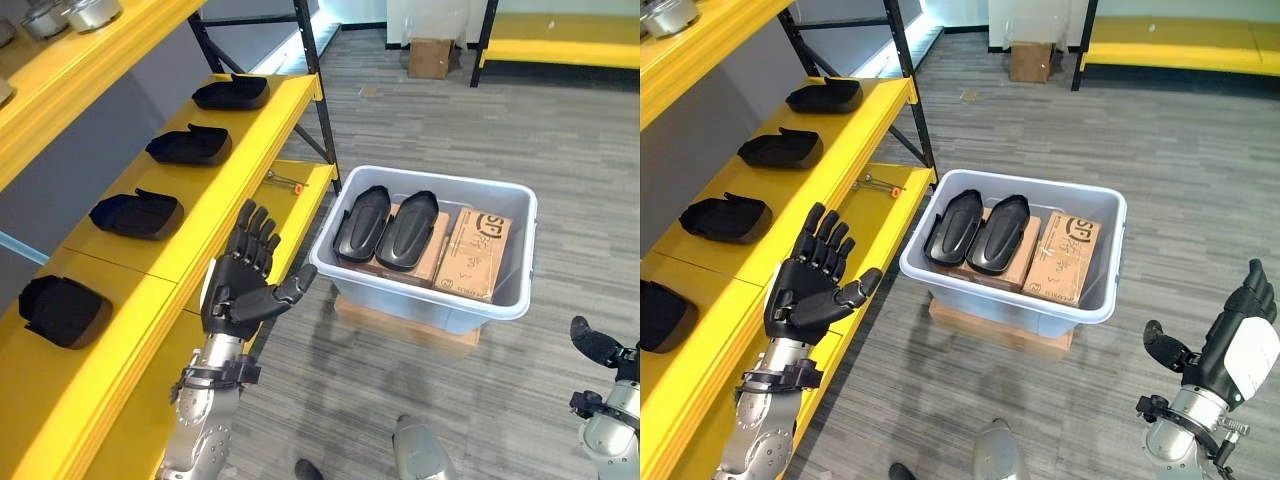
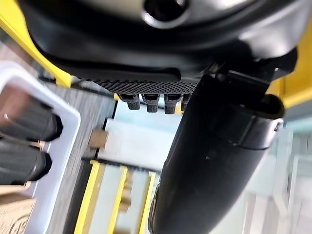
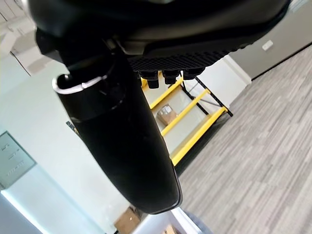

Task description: Move parts from the plastic box to the shelf.

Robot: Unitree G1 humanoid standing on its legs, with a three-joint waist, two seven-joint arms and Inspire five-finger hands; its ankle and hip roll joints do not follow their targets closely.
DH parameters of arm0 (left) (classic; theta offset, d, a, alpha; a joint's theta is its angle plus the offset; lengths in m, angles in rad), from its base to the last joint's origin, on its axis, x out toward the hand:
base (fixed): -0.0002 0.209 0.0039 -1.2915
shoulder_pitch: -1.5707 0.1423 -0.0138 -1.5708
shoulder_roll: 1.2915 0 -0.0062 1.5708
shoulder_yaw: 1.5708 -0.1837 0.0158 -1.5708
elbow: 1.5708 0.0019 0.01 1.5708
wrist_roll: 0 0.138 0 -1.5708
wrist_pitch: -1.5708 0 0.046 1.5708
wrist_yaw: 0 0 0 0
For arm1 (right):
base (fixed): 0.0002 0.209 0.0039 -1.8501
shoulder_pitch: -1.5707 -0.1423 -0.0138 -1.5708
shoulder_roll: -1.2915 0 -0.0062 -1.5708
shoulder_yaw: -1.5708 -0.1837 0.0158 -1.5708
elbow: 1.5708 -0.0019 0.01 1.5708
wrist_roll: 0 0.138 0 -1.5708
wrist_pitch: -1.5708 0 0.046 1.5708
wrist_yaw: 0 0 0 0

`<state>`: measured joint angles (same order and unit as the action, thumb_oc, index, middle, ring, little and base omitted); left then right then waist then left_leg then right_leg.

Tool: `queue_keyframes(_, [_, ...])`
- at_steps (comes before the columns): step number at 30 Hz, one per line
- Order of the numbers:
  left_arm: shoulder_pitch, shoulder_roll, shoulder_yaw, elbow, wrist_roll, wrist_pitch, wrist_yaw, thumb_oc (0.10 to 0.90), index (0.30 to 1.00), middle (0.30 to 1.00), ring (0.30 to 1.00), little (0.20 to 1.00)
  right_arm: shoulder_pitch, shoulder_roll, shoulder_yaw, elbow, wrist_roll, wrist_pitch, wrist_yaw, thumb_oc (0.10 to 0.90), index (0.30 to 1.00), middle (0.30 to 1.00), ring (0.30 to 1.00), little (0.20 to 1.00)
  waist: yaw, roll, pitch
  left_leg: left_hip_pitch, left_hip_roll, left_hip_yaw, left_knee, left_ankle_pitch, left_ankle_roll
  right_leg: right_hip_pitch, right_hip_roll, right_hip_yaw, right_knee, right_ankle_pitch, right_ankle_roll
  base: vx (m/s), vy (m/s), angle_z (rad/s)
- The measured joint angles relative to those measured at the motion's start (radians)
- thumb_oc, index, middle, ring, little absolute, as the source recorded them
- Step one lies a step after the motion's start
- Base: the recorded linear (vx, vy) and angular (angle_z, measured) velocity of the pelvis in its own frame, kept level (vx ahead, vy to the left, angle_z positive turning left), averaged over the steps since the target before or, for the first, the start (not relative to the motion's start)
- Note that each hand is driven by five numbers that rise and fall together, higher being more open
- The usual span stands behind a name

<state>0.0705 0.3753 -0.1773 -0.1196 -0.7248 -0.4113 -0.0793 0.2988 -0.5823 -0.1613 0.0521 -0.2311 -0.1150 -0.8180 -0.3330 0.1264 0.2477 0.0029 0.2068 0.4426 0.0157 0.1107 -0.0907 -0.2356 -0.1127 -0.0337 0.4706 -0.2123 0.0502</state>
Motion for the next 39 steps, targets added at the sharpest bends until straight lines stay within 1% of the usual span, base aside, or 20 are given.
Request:
queue_keyframes(3, [-0.025,0.003,-0.016,-0.004,-0.001,-0.009,0.007,0.9,1.0,1.0,1.0,1.0,-0.019,-0.017,0.03,0.0,-0.036,-0.029,0.012,0.9,1.0,1.0,1.0,1.0,-0.017,-0.003,0.008,0.005,0.008,-0.015,0.014,0.016,-0.019,-0.041,0.006,0.009,0.082,-0.057,-0.029,-0.07,-0.188,-0.16])
queue_keyframes(6, [-0.024,-0.002,-0.013,0.002,-0.005,-0.016,0.034,0.9,1.0,1.0,1.0,1.0,-0.086,-0.022,0.067,0.002,-0.045,-0.052,0.05,0.9,1.0,1.0,1.0,1.0,0.026,-0.018,0.016,0.015,0.031,-0.176,0.07,0.034,-0.002,-0.061,0.046,0.062,0.085,-0.052,-0.045,0.08,-0.087,-1.02])
queue_keyframes(7, [-0.024,-0.003,-0.013,0.01,-0.004,-0.023,0.034,0.9,1.0,1.0,1.0,1.0,-0.103,-0.026,0.082,0.002,-0.055,-0.069,0.061,0.9,1.0,1.0,1.0,1.0,0.038,-0.028,0.021,0.005,0.032,-0.238,0.12,0.016,0.021,-0.051,0.065,0.107,0.081,-0.036,-0.06,0.12,-0.06,-1.13])
queue_keyframes(9, [-0.023,-0.006,-0.014,0.014,0.017,-0.024,0.029,0.9,1.0,1.0,1.0,1.0,-0.116,-0.032,0.099,0.0,-0.073,-0.077,0.077,0.9,1.0,1.0,1.0,1.0,0.041,-0.026,0.02,-0.03,-0.015,-0.334,0.153,-0.117,0.031,-0.042,0.087,0.162,0.04,-0.005,-0.073,0.14,0.025,-0.86])
queue_keyframes(10, [-0.025,-0.006,-0.014,0.02,0.031,-0.025,0.022,0.9,1.0,1.0,1.0,1.0,-0.113,-0.029,0.104,0.0,-0.073,-0.077,0.088,0.9,1.0,1.0,1.0,1.0,0.056,-0.025,0.019,-0.047,-0.042,-0.365,0.135,-0.143,0.031,-0.026,0.096,0.184,-0.007,0.021,-0.077,0.14,0.091,-0.7])
queue_keyframes(12, [-0.035,0.001,-0.014,0.038,0.035,-0.025,0.012,0.9,1.0,1.0,1.0,1.0,-0.082,-0.021,0.104,-0.002,-0.08,-0.077,0.102,0.9,1.0,1.0,1.0,1.0,0.059,-0.035,0.026,-0.067,-0.048,-0.362,0.1,-0.134,0.02,0.019,0.1,0.172,-0.053,0.037,-0.087,0.2,0.129,-0.24])
queue_keyframes(16, [-0.026,-0.001,0.004,0.064,0.023,-0.047,0.003,0.9,1.0,1.0,1.0,1.0,-0.036,-0.004,0.087,-0.017,-0.079,-0.077,0.134,0.9,1.0,1.0,1.0,1.0,0.065,-0.043,0.032,-0.181,0.074,-0.403,0.066,-0.086,-0.028,0.069,0.123,0.17,-0.023,-0.019,-0.089,0.33,0.189,-0.07])
queue_keyframes(17, [-0.023,-0.001,0.007,0.076,0.022,-0.047,0.004,0.9,1.0,1.0,1.0,1.0,-0.038,0.0,0.091,-0.017,-0.077,-0.076,0.135,0.9,1.0,1.0,1.0,1.0,0.068,-0.045,0.032,-0.191,0.091,-0.399,0.058,-0.087,-0.022,0.069,0.12,0.17,-0.004,-0.035,-0.099,0.38,0.22,-0.14])
queue_keyframes(19, [-0.009,-0.006,0.01,0.103,0.022,-0.049,0.004,0.9,1.0,1.0,1.0,1.0,-0.041,-0.006,0.091,-0.021,-0.071,-0.076,0.153,0.9,1.0,1.0,1.0,1.0,0.069,-0.046,0.034,-0.208,0.126,-0.396,0.035,-0.086,-0.025,0.074,0.117,0.206,0.043,-0.079,-0.078,0.44,0.296,-0.36])
queue_keyframes(20, [0.004,-0.007,0.012,0.11,0.022,-0.049,0.004,0.9,1.0,1.0,1.0,1.0,-0.043,-0.005,0.088,-0.029,-0.06,-0.076,0.169,0.9,1.0,1.0,1.0,1.0,0.063,-0.042,0.034,-0.208,0.123,-0.391,0.029,-0.087,-0.026,0.084,0.11,0.237,0.063,-0.102,-0.047,0.43,0.305,-0.53])
queue_keyframes(22, [0.016,-0.006,0.014,0.11,0.023,-0.055,0.004,0.9,1.0,1.0,1.0,1.0,-0.048,-0.005,0.091,-0.031,-0.059,-0.077,0.188,0.9,1.0,1.0,1.0,1.0,0.074,-0.028,0.032,-0.162,0.097,-0.387,-0.004,-0.091,-0.016,0.093,0.101,0.264,0.067,-0.108,-0.024,0.39,0.281,-0.95])
queue_keyframes(23, [0.023,-0.007,0.015,0.111,0.025,-0.057,0.003,0.9,1.0,1.0,1.0,1.0,-0.04,-0.032,0.092,-0.038,-0.061,-0.08,0.209,0.9,1.0,1.0,1.0,1.0,0.074,0.0,0.037,-0.1,0.08,-0.358,-0.043,-0.115,0.027,0.08,0.101,0.221,0.099,-0.113,-0.005,0.38,0.278,-1.27])
queue_keyframes(24, [0.015,0.002,0.024,0.126,0.024,-0.066,0.001,0.9,1.0,1.0,1.0,1.0,-0.057,-0.008,0.101,-0.037,-0.057,-0.079,0.209,0.9,1.0,1.0,1.0,1.0,0.078,-0.018,0.042,-0.081,0.061,-0.331,-0.02,-0.042,-0.004,0.091,0.067,0.212,0.102,-0.135,0.013,0.29,0.22,-1.17])
queue_keyframes(25, [0.011,-0.001,0.027,0.13,0.022,-0.067,0.006,0.9,1.0,1.0,1.0,1.0,-0.047,-0.006,0.107,-0.05,-0.053,-0.081,0.208,0.9,1.0,1.0,1.0,1.0,0.08,-0.033,0.043,-0.089,0.034,-0.305,0.013,-0.014,-0.013,0.088,0.027,0.195,0.089,-0.138,0.021,0.22,0.171,-0.75])
queue_keyframes(27, [0.0,0.0,0.024,0.13,0.024,-0.067,0.001,0.9,1.0,1.0,1.0,1.0,-0.037,0.0,0.105,-0.058,-0.052,-0.083,0.206,0.9,1.0,1.0,1.0,1.0,0.056,-0.036,0.044,-0.11,-0.022,-0.289,0.035,-0.009,-0.044,0.115,-0.06,0.159,-0.006,-0.099,0.084,0.17,0.124,-0.24])
queue_keyframes(28, [-0.016,0.0,0.02,0.13,0.024,-0.066,0.0,0.9,1.0,1.0,1.0,1.0,-0.031,0.006,0.107,-0.056,-0.05,-0.078,0.207,0.9,1.0,1.0,1.0,1.0,0.042,-0.036,0.045,-0.115,-0.052,-0.29,0.038,-0.007,-0.041,0.135,-0.095,0.156,-0.053,-0.075,0.11,0.12,0.082,0.2])
queue_keyframes(31, [-0.041,0.01,0.027,0.107,0.022,-0.067,0.002,0.9,1.0,1.0,1.0,1.0,-0.025,0.028,0.12,-0.055,-0.049,-0.075,0.223,0.9,1.0,1.0,1.0,1.0,0.053,-0.032,0.045,-0.09,-0.108,-0.277,0.028,-0.037,0.007,0.187,-0.163,0.101,-0.132,0.022,0.138,0.18,0.017,0.1])
queue_keyframes(33, [-0.019,0.016,0.028,0.065,0.023,-0.067,0.002,0.9,1.0,1.0,1.0,1.0,-0.058,0.029,0.119,-0.055,-0.051,-0.075,0.232,0.9,1.0,1.0,1.0,1.0,0.082,-0.035,0.045,-0.084,-0.116,-0.259,0.004,-0.04,0.013,0.196,-0.175,0.09,-0.198,0.059,0.154,0.24,-0.128,-0.24])
queue_keyframes(34, [-0.003,0.016,0.027,0.057,0.023,-0.065,0.002,0.9,1.0,1.0,1.0,1.0,-0.072,0.03,0.12,-0.055,-0.062,-0.074,0.247,0.9,1.0,1.0,1.0,1.0,0.094,-0.038,0.046,-0.087,-0.111,-0.245,0.002,-0.039,0.012,0.213,-0.176,0.051,-0.254,0.073,0.156,0.12,-0.083,-0.29])
queue_keyframes(39, [0.047,0.016,0.027,0.057,0.024,-0.051,-0.008,0.9,1.0,1.0,1.0,1.0,-0.071,0.028,0.119,-0.055,-0.08,-0.074,0.259,0.9,1.0,1.0,1.0,1.0,0.09,-0.041,0.046,-0.079,-0.074,-0.23,0.002,-0.032,0.001,0.229,-0.141,0.04,-0.3,0.073,0.157,0.16,-0.006,-0.19])
